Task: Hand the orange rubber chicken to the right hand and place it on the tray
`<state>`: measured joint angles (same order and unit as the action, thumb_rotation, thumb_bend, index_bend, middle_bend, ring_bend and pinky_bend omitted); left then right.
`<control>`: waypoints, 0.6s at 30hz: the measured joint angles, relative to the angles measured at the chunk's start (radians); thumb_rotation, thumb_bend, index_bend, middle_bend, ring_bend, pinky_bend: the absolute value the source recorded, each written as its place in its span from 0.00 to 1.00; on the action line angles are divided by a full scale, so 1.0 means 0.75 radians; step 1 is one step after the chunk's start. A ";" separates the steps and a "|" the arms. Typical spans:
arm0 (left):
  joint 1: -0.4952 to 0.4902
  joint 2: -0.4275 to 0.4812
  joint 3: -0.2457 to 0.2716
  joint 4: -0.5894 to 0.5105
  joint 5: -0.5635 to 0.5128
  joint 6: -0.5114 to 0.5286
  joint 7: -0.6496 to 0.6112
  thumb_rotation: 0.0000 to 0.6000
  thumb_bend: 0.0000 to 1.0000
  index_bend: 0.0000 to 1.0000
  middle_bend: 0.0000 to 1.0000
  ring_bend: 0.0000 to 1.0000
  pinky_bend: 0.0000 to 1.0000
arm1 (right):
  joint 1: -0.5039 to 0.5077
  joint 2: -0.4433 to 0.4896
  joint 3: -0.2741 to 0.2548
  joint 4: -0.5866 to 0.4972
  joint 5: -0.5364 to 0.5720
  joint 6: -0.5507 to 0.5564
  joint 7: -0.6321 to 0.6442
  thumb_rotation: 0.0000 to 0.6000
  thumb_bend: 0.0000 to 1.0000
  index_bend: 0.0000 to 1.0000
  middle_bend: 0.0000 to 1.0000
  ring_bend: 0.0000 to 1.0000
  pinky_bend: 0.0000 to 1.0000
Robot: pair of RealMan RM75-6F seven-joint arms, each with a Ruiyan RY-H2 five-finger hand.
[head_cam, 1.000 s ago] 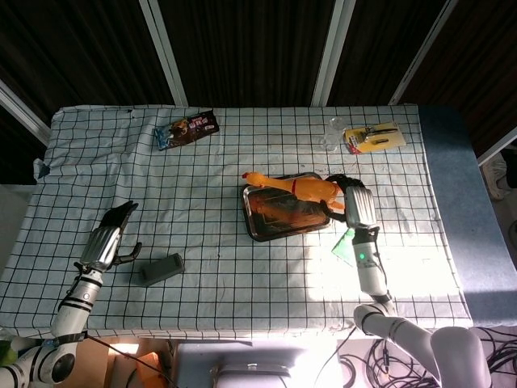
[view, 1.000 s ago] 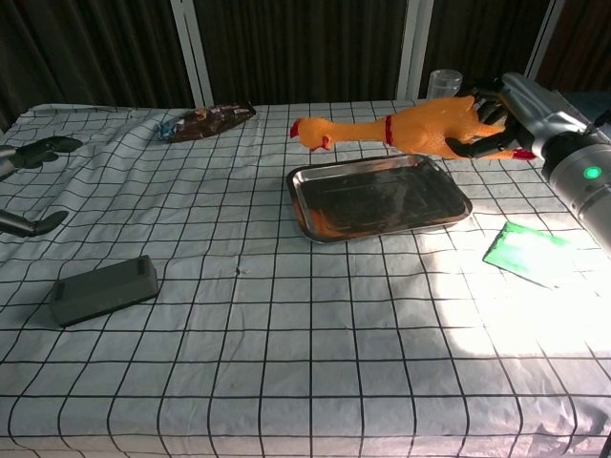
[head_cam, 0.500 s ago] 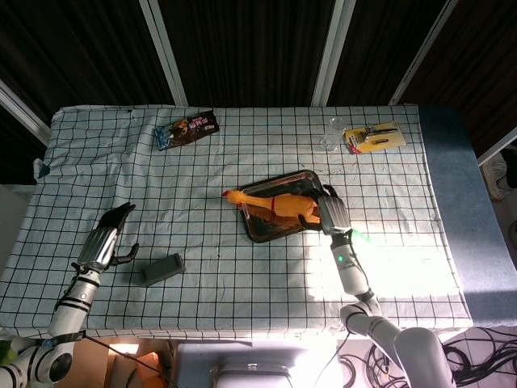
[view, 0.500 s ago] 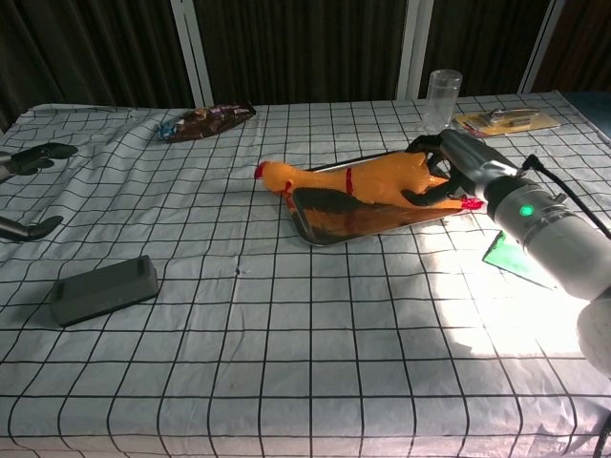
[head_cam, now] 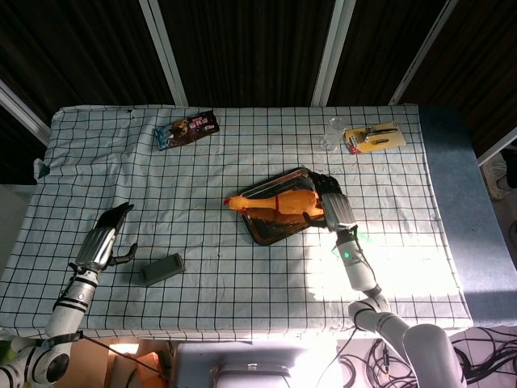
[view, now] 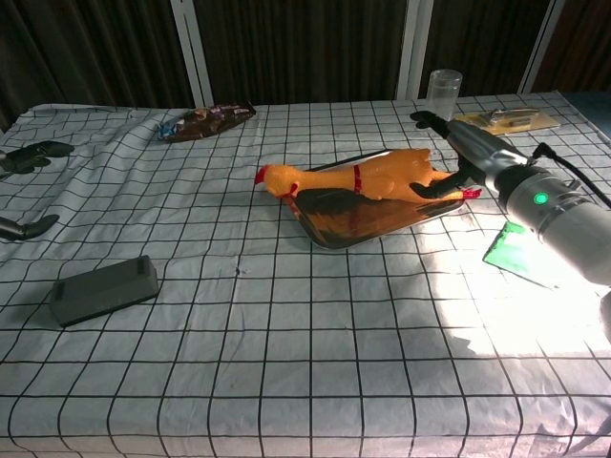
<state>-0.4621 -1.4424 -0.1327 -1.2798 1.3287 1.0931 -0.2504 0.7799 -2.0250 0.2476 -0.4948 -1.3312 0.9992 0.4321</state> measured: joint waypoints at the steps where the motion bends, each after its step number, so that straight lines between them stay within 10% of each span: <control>1: 0.001 0.002 0.000 -0.001 0.002 0.001 -0.003 1.00 0.40 0.00 0.00 0.00 0.00 | -0.002 0.009 -0.001 -0.009 -0.002 0.004 0.003 1.00 0.20 0.00 0.00 0.00 0.00; 8: 0.045 0.086 0.040 -0.055 0.044 0.056 0.024 1.00 0.40 0.00 0.00 0.00 0.00 | -0.073 0.171 -0.035 -0.209 -0.058 0.117 0.025 1.00 0.19 0.00 0.00 0.00 0.00; 18: 0.318 0.264 0.206 -0.176 0.141 0.356 0.137 1.00 0.41 0.00 0.00 0.00 0.00 | -0.430 0.794 -0.205 -0.965 -0.141 0.469 -0.324 1.00 0.19 0.00 0.00 0.00 0.00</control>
<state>-0.2234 -1.2443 0.0215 -1.4117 1.4347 1.3597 -0.1474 0.4575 -1.4294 0.0941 -1.2182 -1.4367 1.3511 0.1892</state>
